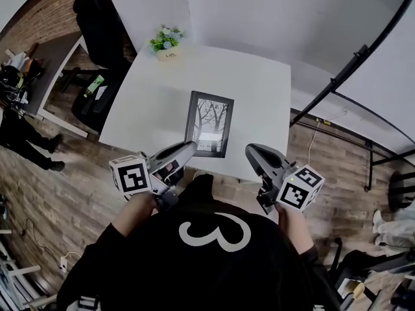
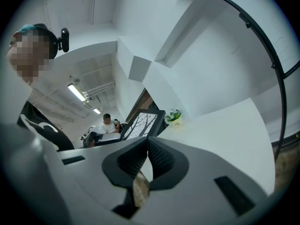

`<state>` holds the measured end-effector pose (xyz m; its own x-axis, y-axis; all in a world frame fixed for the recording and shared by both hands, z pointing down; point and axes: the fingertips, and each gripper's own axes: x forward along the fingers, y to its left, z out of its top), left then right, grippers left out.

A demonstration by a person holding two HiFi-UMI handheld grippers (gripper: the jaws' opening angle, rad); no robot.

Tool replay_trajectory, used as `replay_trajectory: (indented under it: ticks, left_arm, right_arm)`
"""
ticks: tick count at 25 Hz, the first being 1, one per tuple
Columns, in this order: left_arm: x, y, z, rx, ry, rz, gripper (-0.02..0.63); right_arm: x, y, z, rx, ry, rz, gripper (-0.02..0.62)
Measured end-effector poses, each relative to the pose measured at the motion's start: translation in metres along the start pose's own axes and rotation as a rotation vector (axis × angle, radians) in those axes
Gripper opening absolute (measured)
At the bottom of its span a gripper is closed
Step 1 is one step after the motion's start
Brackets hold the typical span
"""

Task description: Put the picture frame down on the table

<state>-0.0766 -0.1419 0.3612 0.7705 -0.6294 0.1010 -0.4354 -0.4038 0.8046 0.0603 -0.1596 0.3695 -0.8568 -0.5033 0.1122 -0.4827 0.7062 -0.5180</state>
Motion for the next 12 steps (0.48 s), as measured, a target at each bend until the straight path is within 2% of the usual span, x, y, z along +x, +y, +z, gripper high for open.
replay_trajectory:
  ticks: [12]
  left_arm:
    - [0.024, 0.056, 0.028, -0.079, 0.039, 0.035, 0.081]
  right_arm:
    - [0.04, -0.033, 0.0, 0.075, 0.028, -0.045, 0.023]
